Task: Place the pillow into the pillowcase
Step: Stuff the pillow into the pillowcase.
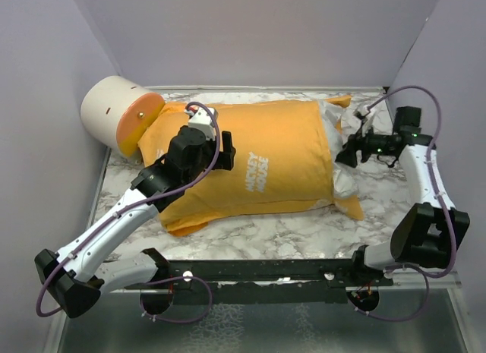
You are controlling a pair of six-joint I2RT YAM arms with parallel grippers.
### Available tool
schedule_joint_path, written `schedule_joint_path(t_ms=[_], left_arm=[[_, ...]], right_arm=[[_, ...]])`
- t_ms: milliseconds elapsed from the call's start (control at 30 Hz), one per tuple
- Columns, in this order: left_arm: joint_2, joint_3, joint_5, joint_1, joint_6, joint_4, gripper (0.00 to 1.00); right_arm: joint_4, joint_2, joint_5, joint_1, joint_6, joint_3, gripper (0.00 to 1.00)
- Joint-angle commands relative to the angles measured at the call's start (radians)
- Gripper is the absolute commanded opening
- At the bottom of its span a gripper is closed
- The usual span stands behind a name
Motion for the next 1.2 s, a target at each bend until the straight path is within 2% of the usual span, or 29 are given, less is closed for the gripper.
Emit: schedule_joint_path(t_ms=[0, 67, 133, 167, 233, 333, 433, 500, 600, 667, 733, 833, 900, 1033, 1167], left_arm=[[-0.052, -0.031, -0.04, 0.004, -0.012, -0.069, 0.82], [-0.07, -0.048, -0.032, 0.005, -0.02, -0.076, 0.82], [-0.079, -0.064, -0.023, 0.004, -0.037, -0.077, 0.82], [-0.078, -0.07, -0.018, 0.004, -0.045, -0.079, 0.82], [-0.07, -0.081, -0.01, 0.004, -0.066, -0.088, 0.81], [-0.066, -0.088, 0.004, 0.004, -0.095, -0.109, 0.79], [-0.089, -0.101, 0.005, 0.005, -0.117, -0.124, 0.74], [-0.113, -0.116, 0.002, 0.004, -0.127, -0.129, 0.72], [-0.12, -0.132, 0.0, 0.005, -0.134, -0.135, 0.71], [-0.106, -0.137, 0.015, 0.005, -0.134, -0.122, 0.71], [-0.075, -0.145, 0.04, 0.006, -0.122, -0.083, 0.71], [0.024, -0.127, 0.084, 0.009, -0.08, -0.009, 0.7], [0.13, -0.076, 0.126, 0.009, -0.048, 0.037, 0.69], [0.379, 0.115, 0.214, 0.009, 0.017, 0.085, 0.68], [0.609, 0.357, 0.292, 0.003, 0.055, 0.112, 0.68]], right_arm=[[0.0, -0.078, 0.138, -0.156, -0.086, 0.216, 0.72], [-0.059, -0.064, 0.061, -0.159, -0.142, 0.334, 0.84], [-0.151, -0.025, -0.113, -0.145, -0.199, 0.438, 0.95], [-0.189, 0.001, -0.181, -0.112, -0.216, 0.489, 0.98], [-0.185, 0.039, -0.215, 0.037, -0.211, 0.545, 1.0], [0.008, 0.059, -0.187, 0.237, -0.174, 0.496, 1.0], [0.159, 0.111, -0.172, 0.333, -0.187, 0.47, 1.0], [0.155, 0.195, -0.107, 0.374, -0.171, 0.547, 1.0], [0.061, 0.362, 0.088, 0.398, -0.117, 0.708, 0.99], [-0.031, 0.449, 0.215, 0.398, -0.121, 0.78, 0.94], [-0.044, 0.452, 0.315, 0.388, -0.128, 0.731, 0.85], [0.063, 0.332, 0.391, 0.345, -0.097, 0.512, 0.7], [0.114, 0.243, 0.419, 0.292, -0.093, 0.382, 0.66], [0.087, 0.114, 0.4, 0.125, -0.126, 0.212, 0.57], [0.026, 0.004, 0.397, 0.0, -0.212, 0.074, 0.55]])
